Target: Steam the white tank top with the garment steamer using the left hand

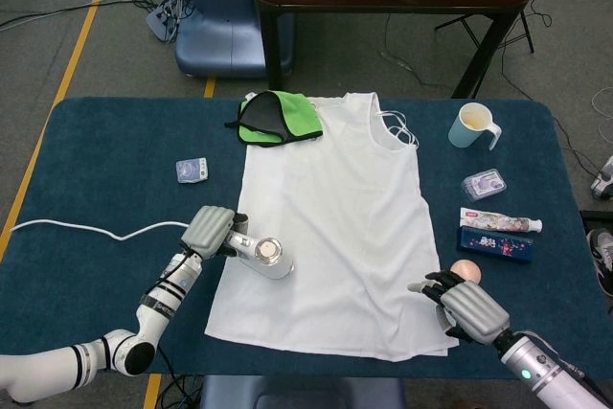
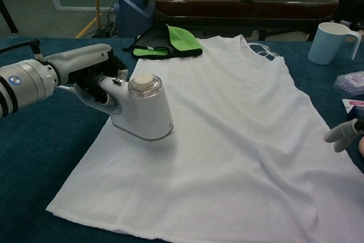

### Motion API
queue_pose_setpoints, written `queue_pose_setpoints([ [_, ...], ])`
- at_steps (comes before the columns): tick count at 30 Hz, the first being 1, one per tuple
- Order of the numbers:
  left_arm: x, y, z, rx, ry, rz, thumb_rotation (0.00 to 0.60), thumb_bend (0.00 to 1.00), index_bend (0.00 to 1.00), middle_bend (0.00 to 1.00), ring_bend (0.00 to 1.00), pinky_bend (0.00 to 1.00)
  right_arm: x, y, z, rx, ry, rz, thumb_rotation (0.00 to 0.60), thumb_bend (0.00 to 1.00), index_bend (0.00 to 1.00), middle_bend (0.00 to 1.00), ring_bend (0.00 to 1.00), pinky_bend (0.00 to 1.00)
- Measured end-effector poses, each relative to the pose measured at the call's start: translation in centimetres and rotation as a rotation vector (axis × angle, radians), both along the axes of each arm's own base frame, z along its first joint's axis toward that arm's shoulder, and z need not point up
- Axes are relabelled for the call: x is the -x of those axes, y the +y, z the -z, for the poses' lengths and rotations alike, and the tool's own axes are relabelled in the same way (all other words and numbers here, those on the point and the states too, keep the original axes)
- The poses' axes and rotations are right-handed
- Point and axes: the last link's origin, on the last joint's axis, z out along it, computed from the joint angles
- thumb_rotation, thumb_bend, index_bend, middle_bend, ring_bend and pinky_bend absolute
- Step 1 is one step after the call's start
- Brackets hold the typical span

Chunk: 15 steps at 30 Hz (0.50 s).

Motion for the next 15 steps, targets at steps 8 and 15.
queue_pose_setpoints([
  [8,-0.2,0.1,1.3,0.013,0.025,0.002,0.6,0.2,0.79,0.7,0.59,0.59,1.4,0.0,1.9,-0.037,0.015,0.028,0.6,0.21,0.2,0.28,0.16,0.16],
  [15,-0.4,0.3,1.9,0.01,0.033,0.007,0.6,0.2,0.79,0.7,0.59,0.59,2.3,0.1,2.7,-0.056,0.028,0.063,0.6,0.17,0.2,0.28,0.16,0.16],
])
